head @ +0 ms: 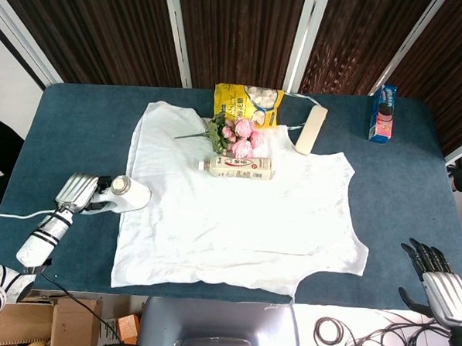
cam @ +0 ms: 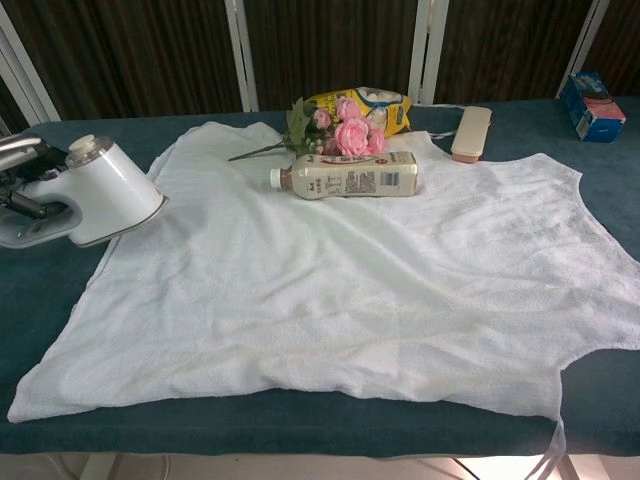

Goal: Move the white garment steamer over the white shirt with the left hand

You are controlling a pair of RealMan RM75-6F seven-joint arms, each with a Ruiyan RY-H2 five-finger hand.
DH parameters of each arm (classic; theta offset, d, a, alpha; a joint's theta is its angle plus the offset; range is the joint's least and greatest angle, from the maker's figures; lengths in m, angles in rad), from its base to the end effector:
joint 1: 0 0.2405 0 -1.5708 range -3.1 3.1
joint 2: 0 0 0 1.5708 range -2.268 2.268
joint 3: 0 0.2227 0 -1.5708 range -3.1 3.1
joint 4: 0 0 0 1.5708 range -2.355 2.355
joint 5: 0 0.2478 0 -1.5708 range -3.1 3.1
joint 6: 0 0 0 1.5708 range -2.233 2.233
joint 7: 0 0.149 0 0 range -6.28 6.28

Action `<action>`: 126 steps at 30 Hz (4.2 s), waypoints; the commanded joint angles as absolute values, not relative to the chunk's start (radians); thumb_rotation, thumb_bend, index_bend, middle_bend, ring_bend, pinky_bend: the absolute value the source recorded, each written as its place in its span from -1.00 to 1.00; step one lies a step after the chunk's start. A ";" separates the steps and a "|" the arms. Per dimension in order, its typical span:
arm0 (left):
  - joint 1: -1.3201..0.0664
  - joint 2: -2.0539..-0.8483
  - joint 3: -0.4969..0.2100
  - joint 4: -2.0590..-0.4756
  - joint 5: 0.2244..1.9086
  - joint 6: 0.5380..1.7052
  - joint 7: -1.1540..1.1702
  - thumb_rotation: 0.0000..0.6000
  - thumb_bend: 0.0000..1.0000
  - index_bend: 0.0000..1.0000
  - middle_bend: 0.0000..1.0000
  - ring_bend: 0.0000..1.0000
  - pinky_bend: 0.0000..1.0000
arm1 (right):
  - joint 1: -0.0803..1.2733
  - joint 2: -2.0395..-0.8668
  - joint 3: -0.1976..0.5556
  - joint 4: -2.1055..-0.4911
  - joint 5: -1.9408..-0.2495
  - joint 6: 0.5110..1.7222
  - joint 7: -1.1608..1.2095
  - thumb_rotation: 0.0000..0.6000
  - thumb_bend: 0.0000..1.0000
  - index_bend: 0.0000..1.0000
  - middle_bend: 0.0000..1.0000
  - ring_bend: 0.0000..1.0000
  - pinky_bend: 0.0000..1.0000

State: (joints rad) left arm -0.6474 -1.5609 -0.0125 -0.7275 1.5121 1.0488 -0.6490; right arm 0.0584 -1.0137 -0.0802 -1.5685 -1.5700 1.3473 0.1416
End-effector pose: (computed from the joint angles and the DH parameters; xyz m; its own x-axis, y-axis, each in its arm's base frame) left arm -0.2958 0.3886 0.0382 0.2971 0.2135 0.9307 0.9341 -0.2669 -0.2370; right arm -0.3361 -0.1422 0.1112 0.3982 -0.2732 0.8757 -0.9115 -0.0104 0.4113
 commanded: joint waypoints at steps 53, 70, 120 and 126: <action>-0.857 -1.817 -0.287 -0.985 0.789 1.000 0.618 1.00 0.15 0.42 0.96 1.00 1.00 | 0.050 -0.987 -0.096 -1.546 -1.620 1.384 0.230 1.00 -0.38 -1.00 -1.00 -1.00 -1.00; -0.805 -1.727 -0.320 -1.167 0.809 0.980 0.532 1.00 0.15 0.42 0.96 1.00 1.00 | 0.052 -0.991 -0.093 -1.548 -1.614 1.377 0.218 1.00 -0.38 -1.00 -1.00 -1.00 -1.00; -0.862 -1.880 -0.363 -0.728 0.853 1.000 0.520 1.00 0.16 0.42 0.96 1.00 1.00 | 0.050 -0.986 -0.095 -1.544 -1.619 1.383 0.234 1.00 -0.38 -1.00 -1.00 -1.00 -1.00; -0.829 -1.824 -0.416 -0.901 0.816 0.981 0.443 1.00 0.16 0.42 0.96 1.00 1.00 | 0.047 -0.986 -0.095 -1.545 -1.620 1.387 0.232 1.00 -0.38 -1.00 -1.00 -1.00 -1.00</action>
